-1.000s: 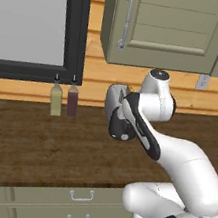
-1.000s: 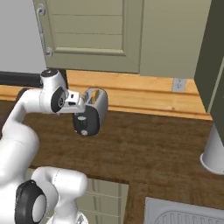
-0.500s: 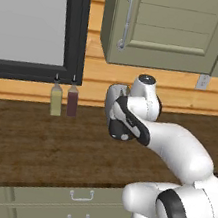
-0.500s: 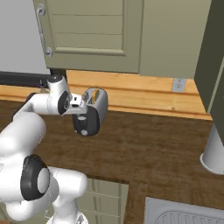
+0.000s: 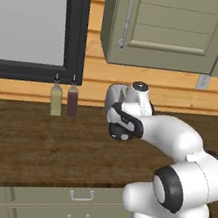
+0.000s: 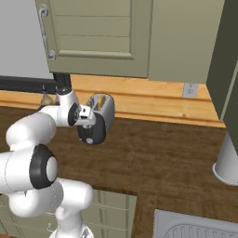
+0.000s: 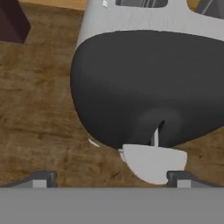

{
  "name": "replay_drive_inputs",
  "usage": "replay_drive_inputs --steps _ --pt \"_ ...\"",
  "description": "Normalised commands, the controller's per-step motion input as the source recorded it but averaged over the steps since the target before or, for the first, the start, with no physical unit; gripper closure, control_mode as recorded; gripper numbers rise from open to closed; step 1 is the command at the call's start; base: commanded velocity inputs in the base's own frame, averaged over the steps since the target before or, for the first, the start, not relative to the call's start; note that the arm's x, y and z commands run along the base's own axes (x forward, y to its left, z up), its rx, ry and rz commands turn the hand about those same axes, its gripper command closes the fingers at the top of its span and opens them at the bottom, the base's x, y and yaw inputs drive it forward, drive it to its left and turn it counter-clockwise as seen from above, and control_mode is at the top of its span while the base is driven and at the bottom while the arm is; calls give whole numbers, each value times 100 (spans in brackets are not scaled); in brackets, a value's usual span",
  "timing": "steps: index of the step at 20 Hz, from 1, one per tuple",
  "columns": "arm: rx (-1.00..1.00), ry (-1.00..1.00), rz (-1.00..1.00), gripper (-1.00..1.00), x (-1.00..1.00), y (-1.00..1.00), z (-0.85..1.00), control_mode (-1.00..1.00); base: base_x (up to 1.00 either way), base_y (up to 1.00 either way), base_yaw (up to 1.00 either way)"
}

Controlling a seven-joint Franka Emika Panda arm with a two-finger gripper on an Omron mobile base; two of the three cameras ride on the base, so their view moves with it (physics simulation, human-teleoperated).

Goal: Start the toaster. Once the lever pops up, take the bread to the plate on the dining counter.

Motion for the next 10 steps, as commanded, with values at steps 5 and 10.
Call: replay_drive_inputs --steps 5,10 --pt "0 0 -2 -100 32 1 -22 -100 0 0 0" --pt "-2 -3 -2 -100 3 2 -34 -100 0 0 0"
